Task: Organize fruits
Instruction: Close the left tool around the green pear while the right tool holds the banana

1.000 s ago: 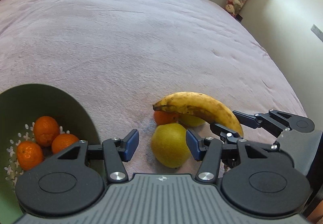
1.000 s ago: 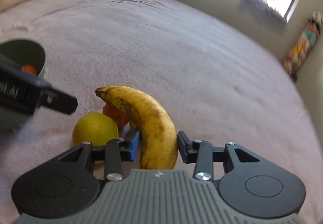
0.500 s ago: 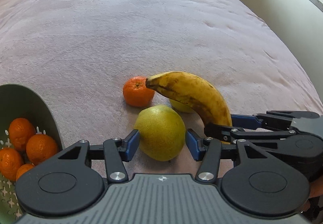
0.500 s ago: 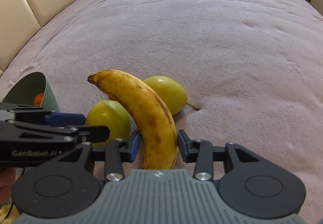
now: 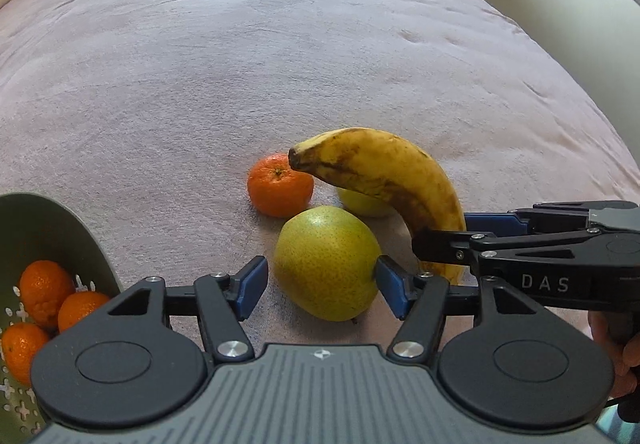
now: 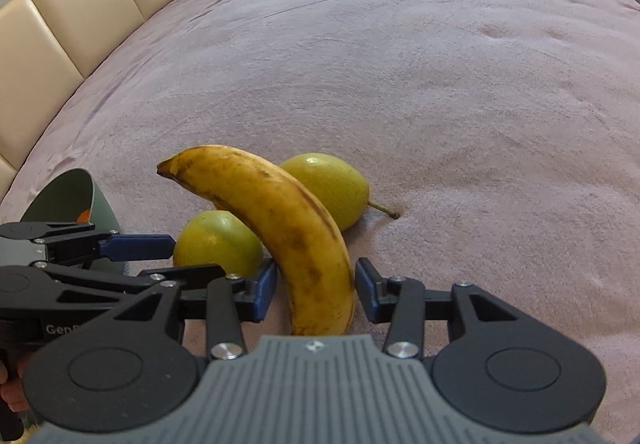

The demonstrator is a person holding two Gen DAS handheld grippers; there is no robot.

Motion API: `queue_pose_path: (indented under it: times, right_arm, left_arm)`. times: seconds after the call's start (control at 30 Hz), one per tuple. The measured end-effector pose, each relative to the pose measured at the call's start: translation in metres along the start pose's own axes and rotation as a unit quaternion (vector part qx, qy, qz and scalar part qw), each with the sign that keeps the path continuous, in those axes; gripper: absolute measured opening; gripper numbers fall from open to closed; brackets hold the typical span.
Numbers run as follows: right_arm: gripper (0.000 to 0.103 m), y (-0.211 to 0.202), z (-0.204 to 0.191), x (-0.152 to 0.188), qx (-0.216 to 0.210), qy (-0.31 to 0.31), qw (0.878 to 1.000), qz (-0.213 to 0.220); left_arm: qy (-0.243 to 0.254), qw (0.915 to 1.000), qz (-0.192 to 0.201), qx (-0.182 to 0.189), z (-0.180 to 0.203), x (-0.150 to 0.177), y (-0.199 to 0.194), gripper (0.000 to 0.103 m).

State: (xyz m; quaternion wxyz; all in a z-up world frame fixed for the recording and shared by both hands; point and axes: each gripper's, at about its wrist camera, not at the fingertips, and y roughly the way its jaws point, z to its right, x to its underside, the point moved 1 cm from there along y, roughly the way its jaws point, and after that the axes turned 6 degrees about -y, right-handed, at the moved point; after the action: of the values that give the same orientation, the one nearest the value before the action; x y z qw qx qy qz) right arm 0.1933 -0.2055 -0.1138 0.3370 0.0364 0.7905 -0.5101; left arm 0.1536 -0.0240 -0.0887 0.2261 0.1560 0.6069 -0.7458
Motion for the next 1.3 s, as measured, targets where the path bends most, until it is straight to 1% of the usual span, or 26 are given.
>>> queue_pose_path:
  times: [0.17, 0.4, 0.53, 0.63, 0.67, 0.7, 0.8, 0.9, 1.03, 1.1, 1.2, 1.27, 1.3]
  right_arm:
    - [0.043, 0.0, 0.004, -0.002, -0.002, 0.016, 1.0, 0.005]
    - [0.044, 0.0, 0.009, -0.001, -0.011, 0.025, 1.0, 0.002]
    - [0.044, -0.001, 0.014, -0.001, -0.018, 0.041, 0.999, 0.001]
    - [0.053, -0.004, 0.016, -0.002, -0.031, 0.053, 0.998, 0.012]
    - [0.055, -0.007, 0.016, -0.003, -0.041, 0.059, 0.997, 0.017]
    - [0.055, -0.009, 0.016, -0.004, -0.044, 0.059, 0.997, 0.019]
    - [0.055, -0.009, 0.01, -0.006, -0.037, 0.044, 0.998, 0.017]
    - [0.056, -0.005, 0.007, -0.005, -0.035, 0.041, 0.998, 0.015]
    - [0.058, 0.0, 0.009, -0.006, -0.039, 0.062, 0.997, 0.022]
    - [0.058, 0.004, 0.008, -0.006, -0.042, 0.065, 0.997, 0.023]
    - [0.055, 0.006, -0.002, -0.008, -0.033, 0.041, 0.998, 0.02]
    - [0.051, 0.004, -0.006, -0.009, -0.024, 0.024, 0.999, 0.022]
    - [0.05, 0.004, -0.008, -0.01, -0.022, 0.018, 0.999, 0.023]
  left_arm:
    - [-0.014, 0.9997, -0.003, 0.021, -0.007, -0.003, 0.005, 0.073]
    - [0.008, 0.9991, -0.003, 0.041, -0.008, 0.001, 0.007, 0.074]
    - [0.007, 0.999, -0.001, 0.043, -0.008, 0.002, 0.008, 0.076]
    - [0.033, 0.9989, -0.005, 0.034, -0.004, 0.004, 0.009, 0.079]
    - [0.042, 0.9986, -0.007, 0.031, -0.001, 0.004, 0.009, 0.079]
    - [0.046, 0.9985, -0.008, 0.028, 0.0, 0.005, 0.01, 0.079]
    - [0.036, 0.999, -0.004, 0.028, -0.001, 0.006, 0.011, 0.079]
    - [0.026, 0.9992, 0.002, 0.028, -0.002, 0.006, 0.011, 0.08]
    - [0.015, 0.9994, 0.015, 0.029, -0.001, 0.007, 0.014, 0.081]
    - [0.014, 0.9994, 0.018, 0.027, 0.0, 0.007, 0.015, 0.081]
    - [0.011, 0.9994, 0.023, 0.025, -0.001, 0.007, 0.017, 0.081]
    - [0.009, 0.9992, 0.023, 0.03, -0.001, 0.008, 0.016, 0.076]
    - [0.01, 0.9992, 0.024, 0.03, -0.001, 0.007, 0.016, 0.076]
